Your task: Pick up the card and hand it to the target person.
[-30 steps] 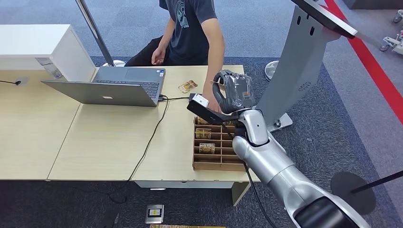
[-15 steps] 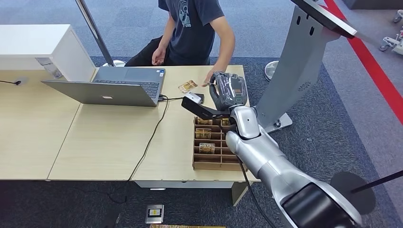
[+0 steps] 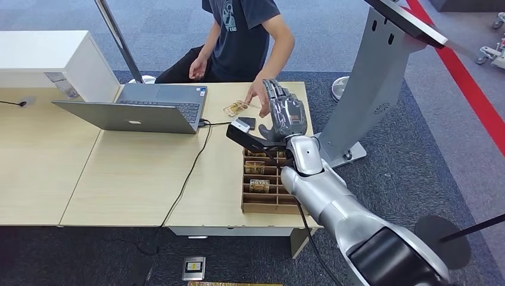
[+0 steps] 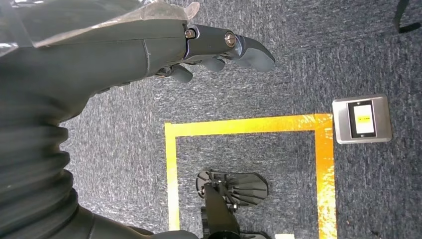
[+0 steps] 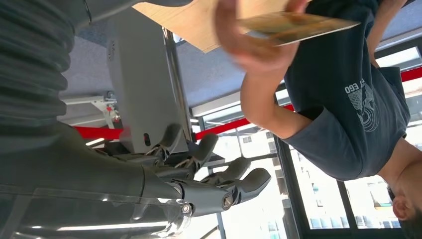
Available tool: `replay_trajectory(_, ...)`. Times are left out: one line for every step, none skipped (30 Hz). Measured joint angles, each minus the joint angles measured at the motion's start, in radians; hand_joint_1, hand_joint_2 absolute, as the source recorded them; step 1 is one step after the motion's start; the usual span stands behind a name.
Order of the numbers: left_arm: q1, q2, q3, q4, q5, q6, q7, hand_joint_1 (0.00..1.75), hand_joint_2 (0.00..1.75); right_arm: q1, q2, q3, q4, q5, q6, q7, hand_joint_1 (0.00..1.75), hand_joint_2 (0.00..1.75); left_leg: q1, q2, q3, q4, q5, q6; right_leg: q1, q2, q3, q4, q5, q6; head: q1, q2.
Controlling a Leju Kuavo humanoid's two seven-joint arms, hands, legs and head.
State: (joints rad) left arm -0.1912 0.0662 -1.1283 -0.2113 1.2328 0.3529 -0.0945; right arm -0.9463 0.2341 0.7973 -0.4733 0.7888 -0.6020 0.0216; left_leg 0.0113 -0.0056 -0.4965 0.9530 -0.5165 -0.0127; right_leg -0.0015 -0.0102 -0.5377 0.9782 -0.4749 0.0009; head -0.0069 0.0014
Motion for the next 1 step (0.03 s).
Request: replay_trajectory(0.0,0.0,0.0,0.0,0.0,0.0,0.0,0.0,1.75,0.0,0.001,0.0,0.002,-0.001,-0.001,0.0,0.0,1.75,0.0,0.0,0.0,0.0,0.0,0.0,0.0,0.0,0.0,0.0,0.0,0.0,0.0,0.0)
